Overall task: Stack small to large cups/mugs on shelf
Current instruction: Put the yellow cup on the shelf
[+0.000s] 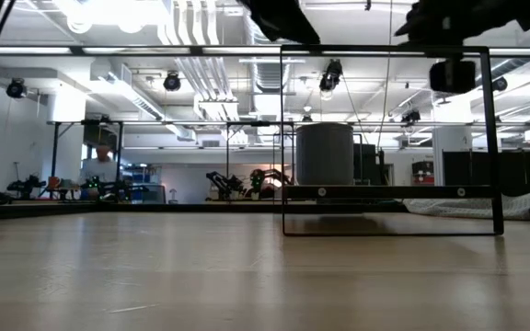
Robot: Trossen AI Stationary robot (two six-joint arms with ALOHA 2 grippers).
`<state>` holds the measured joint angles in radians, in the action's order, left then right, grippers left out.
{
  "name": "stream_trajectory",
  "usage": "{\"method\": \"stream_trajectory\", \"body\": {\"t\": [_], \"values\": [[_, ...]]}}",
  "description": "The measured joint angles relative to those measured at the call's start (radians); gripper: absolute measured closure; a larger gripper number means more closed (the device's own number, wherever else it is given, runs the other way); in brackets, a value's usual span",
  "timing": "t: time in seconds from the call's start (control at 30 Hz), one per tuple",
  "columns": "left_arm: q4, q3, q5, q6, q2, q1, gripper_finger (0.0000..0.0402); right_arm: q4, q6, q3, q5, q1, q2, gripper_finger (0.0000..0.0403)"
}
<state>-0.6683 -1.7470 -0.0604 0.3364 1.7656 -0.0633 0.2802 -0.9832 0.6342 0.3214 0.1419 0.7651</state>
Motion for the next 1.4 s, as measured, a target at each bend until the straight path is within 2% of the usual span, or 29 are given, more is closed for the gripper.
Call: {"method": "stream_trajectory", "body": {"t": [0.2,0.37,0.5,0.77,0.9,1.1,1.3,1.4], "values": [[-0.03,0.0,0.015,-0.12,-0.066,0.013,0.0333,0.075,-0.058,0.001,-0.003,-0.136,-0.026,0.0349],[-0.068,0.0,0.015,-0.122,-0.102,0.02,0.0333,0.219,-0.075,0.073,-0.007,-0.256,-0.002,0.0349],[-0.089,0.0,0.015,-0.123,-0.125,0.021,0.0333,0.383,-0.06,0.207,-0.022,-0.336,0.037,0.0349],[-0.091,-0.001,0.015,-0.124,-0.136,0.02,0.0333,0.797,0.044,0.562,-0.21,-0.48,0.162,0.0349],[-0.117,-0.001,0.015,-0.123,-0.136,0.02,0.0333,0.935,0.119,0.7,-0.245,-0.549,0.239,0.0349],[-0.143,-0.001,0.014,-0.123,-0.138,0.02,0.0333,1.027,0.169,0.804,-0.245,-0.648,0.335,0.0349],[-0.145,-0.001,0.014,-0.123,-0.14,0.02,0.0333,1.048,0.139,0.81,-0.244,-0.741,0.429,0.0349],[-0.145,-0.001,0.014,-0.123,-0.14,0.02,0.0333,1.048,0.072,0.809,-0.244,-0.784,0.475,0.0349]]}}
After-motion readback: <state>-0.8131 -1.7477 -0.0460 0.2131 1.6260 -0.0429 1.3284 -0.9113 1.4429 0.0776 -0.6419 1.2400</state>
